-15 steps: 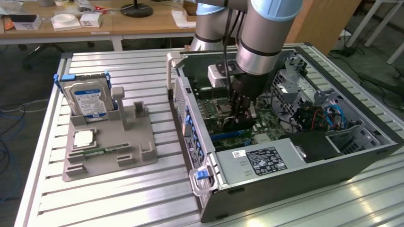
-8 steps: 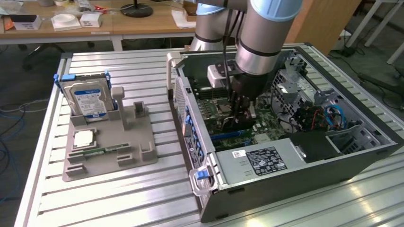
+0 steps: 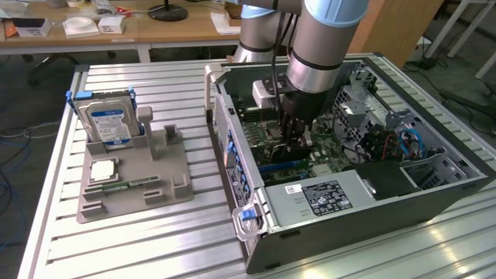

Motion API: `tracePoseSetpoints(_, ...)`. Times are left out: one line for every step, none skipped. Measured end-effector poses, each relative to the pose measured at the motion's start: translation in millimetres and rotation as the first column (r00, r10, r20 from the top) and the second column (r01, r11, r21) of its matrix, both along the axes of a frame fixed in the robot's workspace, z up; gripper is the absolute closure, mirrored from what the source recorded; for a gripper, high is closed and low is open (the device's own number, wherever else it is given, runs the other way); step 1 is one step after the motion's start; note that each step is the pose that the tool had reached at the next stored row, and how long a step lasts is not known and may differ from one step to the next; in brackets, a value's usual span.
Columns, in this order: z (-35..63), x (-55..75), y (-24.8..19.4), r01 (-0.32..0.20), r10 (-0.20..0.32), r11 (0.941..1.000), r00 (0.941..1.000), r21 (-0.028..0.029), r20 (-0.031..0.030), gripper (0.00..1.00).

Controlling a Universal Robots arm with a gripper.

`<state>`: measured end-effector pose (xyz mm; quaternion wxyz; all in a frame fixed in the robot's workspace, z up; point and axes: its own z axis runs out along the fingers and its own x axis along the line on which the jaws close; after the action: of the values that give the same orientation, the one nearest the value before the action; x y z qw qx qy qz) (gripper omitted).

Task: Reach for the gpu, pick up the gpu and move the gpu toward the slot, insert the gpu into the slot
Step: 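Insert the gpu into the slot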

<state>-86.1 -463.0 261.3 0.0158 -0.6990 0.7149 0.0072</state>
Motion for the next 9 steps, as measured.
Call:
tracePoseSetpoints(0.0, 0.0, 0.0, 0.000, 0.000, 1.0000, 1.0000, 0.0000, 0.0000, 0.74)
tracePoseSetpoints(0.0, -0.1, 0.0, 0.000, 0.000, 1.0000, 1.0000, 0.0001, 0.0000, 0.74)
tracePoseSetpoints(0.0, 0.0, 0.0, 0.000, 0.000, 1.0000, 1.0000, 0.0000, 0.0000, 0.74)
tracePoseSetpoints(0.0, -0.1, 0.0, 0.000, 0.000, 1.0000, 1.0000, 0.0000, 0.0000, 0.74)
tracePoseSetpoints(0.0, -0.1, 0.0, 0.000, 0.000, 1.0000, 1.0000, 0.0000, 0.0000, 0.74)
tracePoseSetpoints(0.0, -0.1, 0.0, 0.000, 0.000, 1.0000, 1.0000, 0.0001, 0.0001, 0.74)
tracePoseSetpoints(0.0, 0.0, 0.0, 0.000, 0.000, 1.0000, 1.0000, 0.0001, 0.0000, 0.74)
tracePoseSetpoints(0.0, 0.0, 0.0, 0.000, 0.000, 1.0000, 1.0000, 0.0001, 0.0000, 0.74)
tracePoseSetpoints(0.0, 0.0, 0.0, 0.000, 0.000, 1.0000, 1.0000, 0.0001, 0.0000, 0.74)
